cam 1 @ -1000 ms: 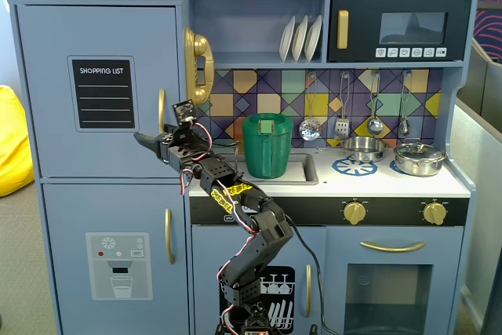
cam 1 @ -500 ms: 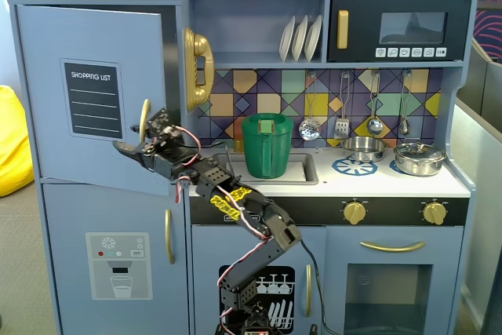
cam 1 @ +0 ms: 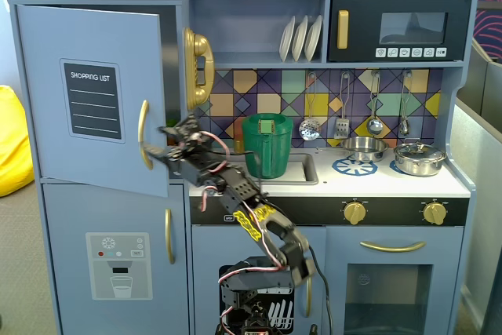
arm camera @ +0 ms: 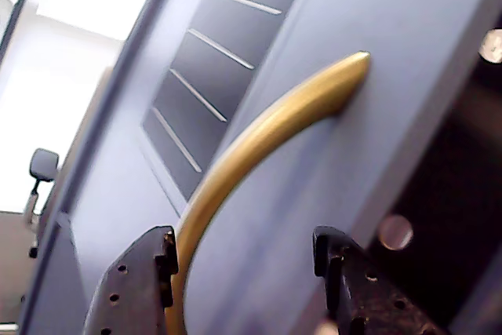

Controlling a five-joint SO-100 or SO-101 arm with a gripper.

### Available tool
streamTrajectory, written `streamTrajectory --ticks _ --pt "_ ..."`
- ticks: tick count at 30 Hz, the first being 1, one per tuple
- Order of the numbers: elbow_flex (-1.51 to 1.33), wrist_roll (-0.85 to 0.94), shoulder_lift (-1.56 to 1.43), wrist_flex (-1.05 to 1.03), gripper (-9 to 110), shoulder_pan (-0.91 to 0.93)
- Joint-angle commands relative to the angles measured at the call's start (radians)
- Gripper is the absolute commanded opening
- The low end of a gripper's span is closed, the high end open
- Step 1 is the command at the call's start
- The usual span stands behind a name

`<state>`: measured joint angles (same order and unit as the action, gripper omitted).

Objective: Open the left cabinet door

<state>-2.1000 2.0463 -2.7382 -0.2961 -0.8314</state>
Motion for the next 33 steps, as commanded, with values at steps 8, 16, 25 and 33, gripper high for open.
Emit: streamTrajectory --ticks 8,16,25,33 --pt "0.0 -0.15 -0.025 -0.12 14 0.367" --pt "-0.078 -0.104 0.109 0.069 14 0.304" --pt "-0.087 0.015 0.143 0.183 11 -0.051" --pt "-0.12 0.048 0.158 0.29 9 -0.184"
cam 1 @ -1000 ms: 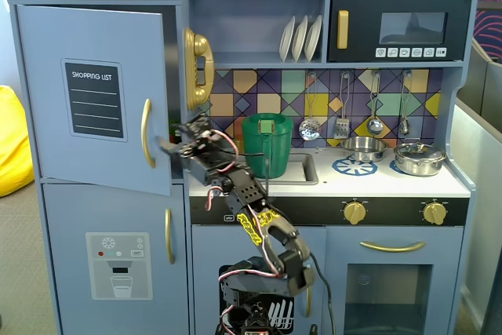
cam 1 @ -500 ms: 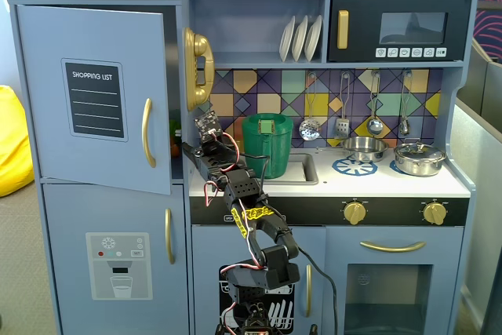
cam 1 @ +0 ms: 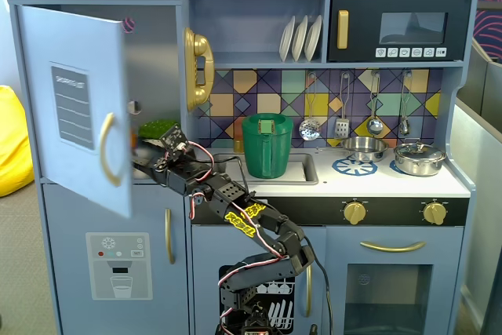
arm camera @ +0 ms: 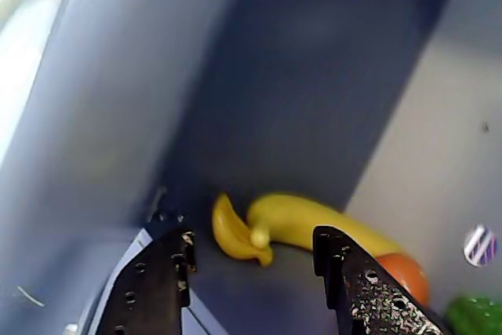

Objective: Open the left cabinet door

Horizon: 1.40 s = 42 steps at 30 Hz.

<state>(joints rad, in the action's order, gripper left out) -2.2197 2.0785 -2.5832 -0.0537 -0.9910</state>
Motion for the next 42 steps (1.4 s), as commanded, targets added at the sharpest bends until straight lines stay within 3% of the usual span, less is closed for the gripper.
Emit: streamTrajectory --ticks 1,5,11,14,18,27,36,42 --pt "-0.008 -0.002 0.0 0.051 9 0.006" --pt "-0.067 -0.153 -0.044 0.002 14 0.298" --pt "-0.239 -0.33 -0.213 -0.495 10 0.801" --pt "-0.339 -0.416 -0.321 -0.776 10 0.922" --pt "-0.474 -0.508 -0.402 -1.006 10 0.976" --pt "-0.761 -0.67 -0.583 -1.232 11 0.971" --pt "-0.778 -0.699 -0.594 -1.459 3 0.94" --pt "-0.778 -0.713 -0.594 -1.457 0 0.953"
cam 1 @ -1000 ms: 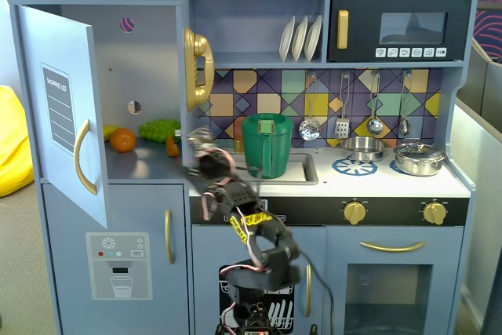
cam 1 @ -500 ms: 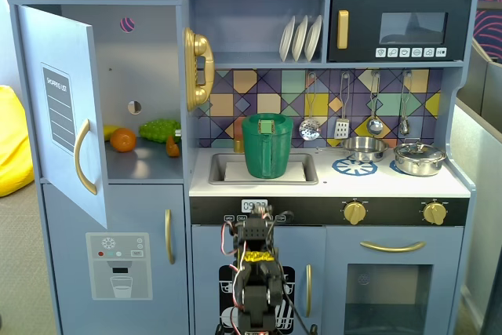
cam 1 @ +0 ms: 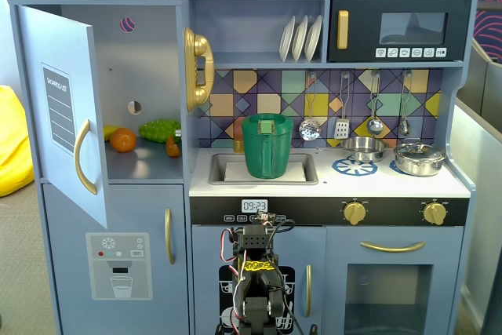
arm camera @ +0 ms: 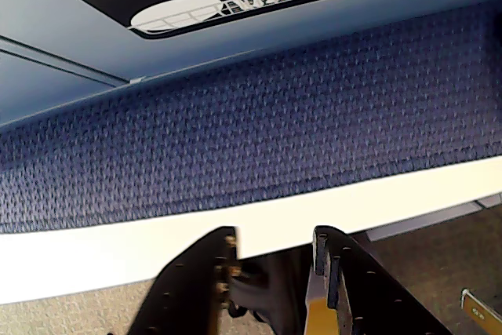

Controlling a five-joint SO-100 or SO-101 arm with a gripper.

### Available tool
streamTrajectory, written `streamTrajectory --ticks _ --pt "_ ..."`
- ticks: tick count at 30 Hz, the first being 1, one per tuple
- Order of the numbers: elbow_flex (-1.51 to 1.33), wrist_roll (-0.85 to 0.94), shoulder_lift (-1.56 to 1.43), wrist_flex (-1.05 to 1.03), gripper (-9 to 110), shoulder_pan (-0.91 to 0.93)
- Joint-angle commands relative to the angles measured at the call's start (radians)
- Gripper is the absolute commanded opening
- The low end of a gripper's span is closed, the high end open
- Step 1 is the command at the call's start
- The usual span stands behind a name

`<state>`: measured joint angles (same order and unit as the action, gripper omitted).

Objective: Open the left cabinet door

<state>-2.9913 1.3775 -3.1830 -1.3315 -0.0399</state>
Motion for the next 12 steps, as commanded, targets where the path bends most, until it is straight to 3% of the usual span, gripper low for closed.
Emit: streamTrajectory --ticks 1,12 --pt "-0.006 -0.023 0.006 -0.179 0 0.002" --pt "-0.006 -0.023 0.005 -0.178 4 0.043"
